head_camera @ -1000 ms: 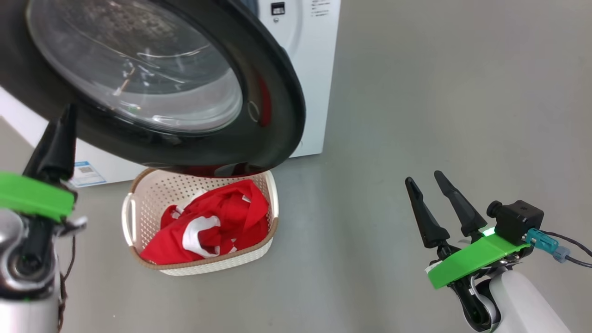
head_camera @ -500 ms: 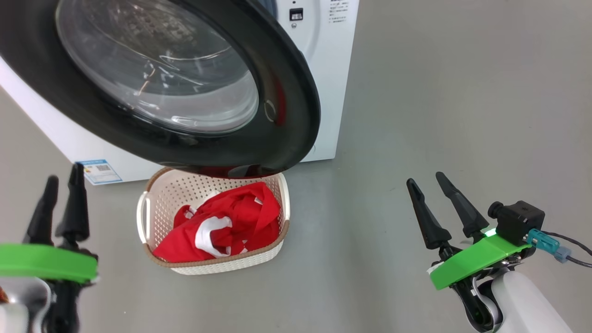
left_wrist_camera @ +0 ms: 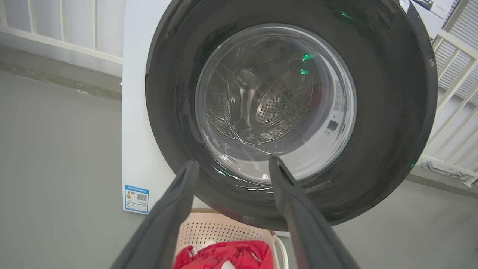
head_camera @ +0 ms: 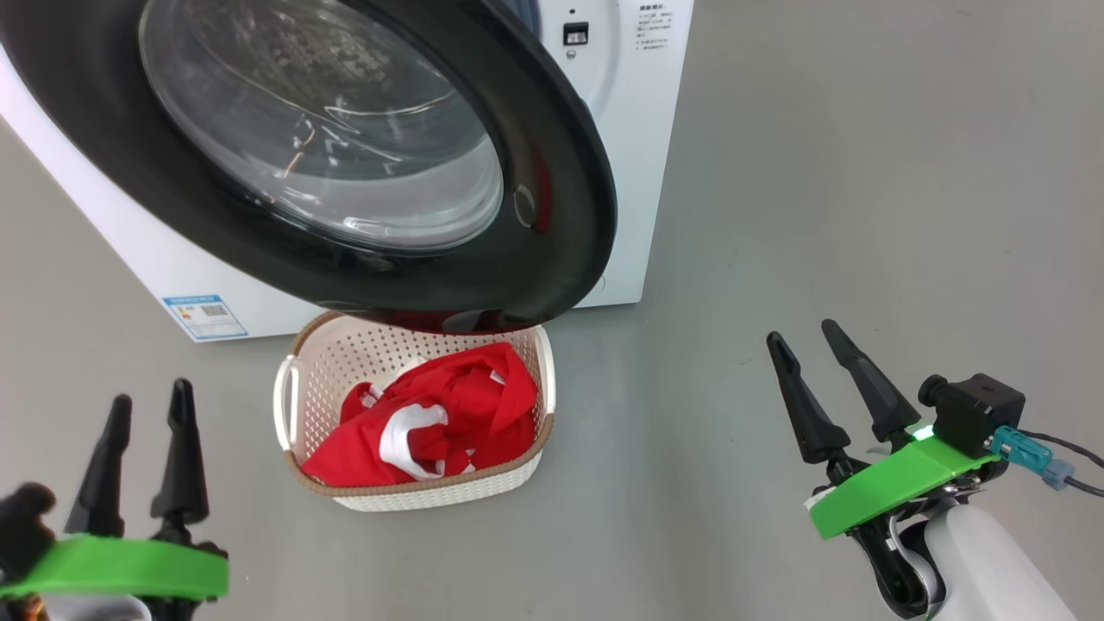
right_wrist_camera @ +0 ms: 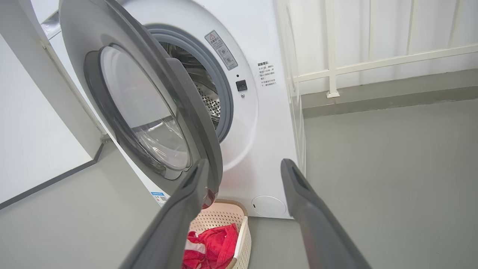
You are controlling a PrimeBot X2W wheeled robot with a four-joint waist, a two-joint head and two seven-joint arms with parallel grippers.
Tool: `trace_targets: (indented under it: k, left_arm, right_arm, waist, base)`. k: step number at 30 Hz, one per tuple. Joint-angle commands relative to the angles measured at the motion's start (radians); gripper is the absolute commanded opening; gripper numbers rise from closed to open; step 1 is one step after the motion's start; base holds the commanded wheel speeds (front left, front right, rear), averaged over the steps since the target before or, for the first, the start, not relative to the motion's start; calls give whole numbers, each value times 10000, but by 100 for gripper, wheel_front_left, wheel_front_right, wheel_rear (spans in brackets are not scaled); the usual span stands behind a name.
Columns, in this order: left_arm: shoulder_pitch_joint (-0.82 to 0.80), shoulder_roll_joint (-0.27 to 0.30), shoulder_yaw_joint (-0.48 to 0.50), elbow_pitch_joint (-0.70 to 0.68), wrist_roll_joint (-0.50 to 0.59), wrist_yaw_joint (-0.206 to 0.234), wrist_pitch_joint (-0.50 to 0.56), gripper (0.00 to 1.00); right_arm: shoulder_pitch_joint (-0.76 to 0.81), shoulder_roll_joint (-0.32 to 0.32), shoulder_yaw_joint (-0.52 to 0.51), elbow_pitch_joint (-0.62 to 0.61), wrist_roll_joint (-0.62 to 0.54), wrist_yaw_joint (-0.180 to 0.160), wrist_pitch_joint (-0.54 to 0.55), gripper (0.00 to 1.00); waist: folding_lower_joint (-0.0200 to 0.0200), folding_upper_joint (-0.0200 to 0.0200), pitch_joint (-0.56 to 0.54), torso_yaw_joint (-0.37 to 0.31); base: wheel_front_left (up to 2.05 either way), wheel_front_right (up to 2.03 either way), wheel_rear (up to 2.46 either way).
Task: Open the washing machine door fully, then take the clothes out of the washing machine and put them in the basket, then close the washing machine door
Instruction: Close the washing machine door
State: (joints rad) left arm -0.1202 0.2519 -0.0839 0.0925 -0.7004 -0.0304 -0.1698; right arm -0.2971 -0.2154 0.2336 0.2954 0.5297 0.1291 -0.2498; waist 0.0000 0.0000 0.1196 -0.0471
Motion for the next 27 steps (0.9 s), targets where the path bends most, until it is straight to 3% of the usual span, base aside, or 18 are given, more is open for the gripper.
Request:
trace_targets:
  k: [1, 11, 18, 27]
  left_arm:
    - [-80, 349, 291, -138, 368, 37, -209, 100]
    - [137, 342, 329, -47, 1149, 116, -775, 100]
    - [580, 27, 558, -337, 1532, 266, -896, 100]
    - [791, -355, 738, -440, 1726, 152, -916, 100]
  right_arm:
    - [11, -39, 136, -274, -101, 16, -120, 100]
    - [29, -39, 167, -270, -113, 16, -120, 100]
    - [58, -50, 251, -235, -76, 16, -120, 100]
    - [110, -123, 326, -221, -65, 16, -120, 100]
  waist:
    - [0, 0, 2, 21]
    - [0, 0, -34, 74]
    - [0, 0, -152, 49]
    - [0, 0, -168, 86]
  base:
    - [0, 0, 0]
    - [0, 0, 0]
    - [0, 0, 0]
    - [0, 0, 0]
